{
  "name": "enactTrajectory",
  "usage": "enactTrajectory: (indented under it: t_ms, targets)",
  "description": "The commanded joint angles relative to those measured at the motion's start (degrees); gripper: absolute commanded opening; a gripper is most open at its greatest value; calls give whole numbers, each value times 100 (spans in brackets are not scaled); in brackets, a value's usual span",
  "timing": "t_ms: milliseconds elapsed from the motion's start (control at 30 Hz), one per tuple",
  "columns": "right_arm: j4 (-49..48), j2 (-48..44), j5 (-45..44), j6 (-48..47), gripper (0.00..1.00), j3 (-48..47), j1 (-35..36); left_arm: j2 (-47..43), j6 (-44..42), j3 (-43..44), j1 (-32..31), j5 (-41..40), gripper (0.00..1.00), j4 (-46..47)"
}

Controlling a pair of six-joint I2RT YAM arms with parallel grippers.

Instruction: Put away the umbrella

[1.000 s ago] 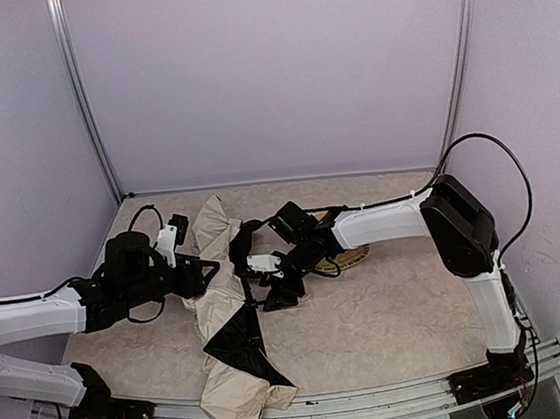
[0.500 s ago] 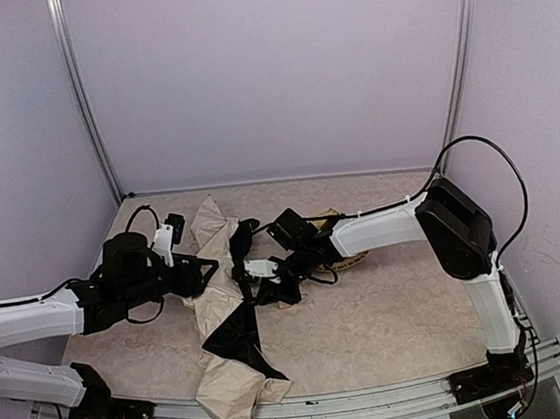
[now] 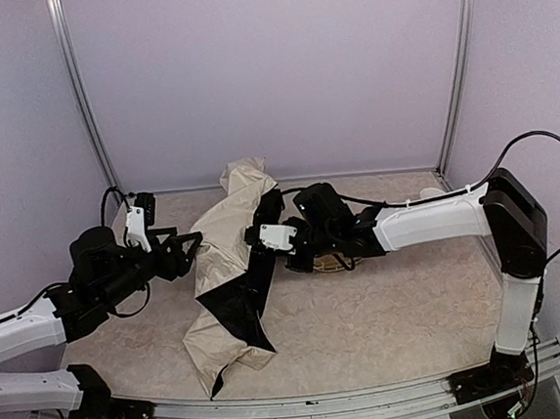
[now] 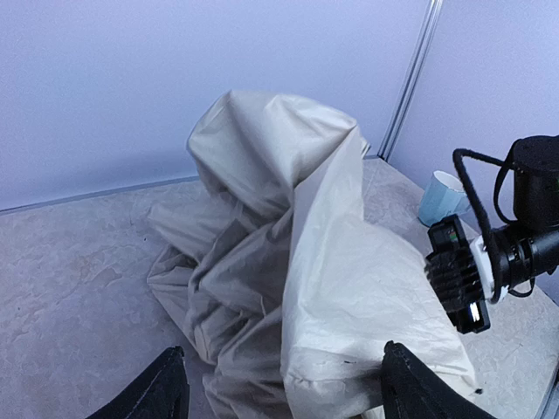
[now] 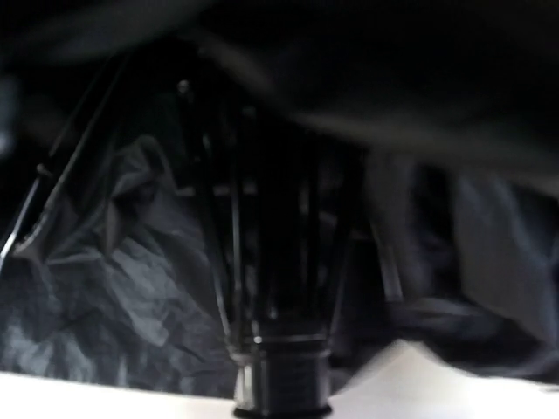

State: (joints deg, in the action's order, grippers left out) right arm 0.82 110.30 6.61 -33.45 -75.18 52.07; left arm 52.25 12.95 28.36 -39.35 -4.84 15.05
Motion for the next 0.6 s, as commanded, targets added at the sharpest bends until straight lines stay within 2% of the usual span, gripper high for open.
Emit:
enactTrajectory:
  t_ms: [0,100,233,400,567]
  targets:
    - [-1825,-757,-1585,-585,0,299,6,-56,-208,70,-33,-25,76,334]
    - [-2248,-1006,-1934,-815,0,397,4,54,-314,135,-35,46,79,442]
    - [-1400,-992,-2037,94,0,-272,4,90,-416,284,-29,197,85,594]
    - [-1525,-1147,-2340,331,0,-247,3,-138,-594,455,-29,456,85,730]
    - [-1422,-1136,-2556,527,0,-264,-2,-361,-177,425,177,1532,85,1335]
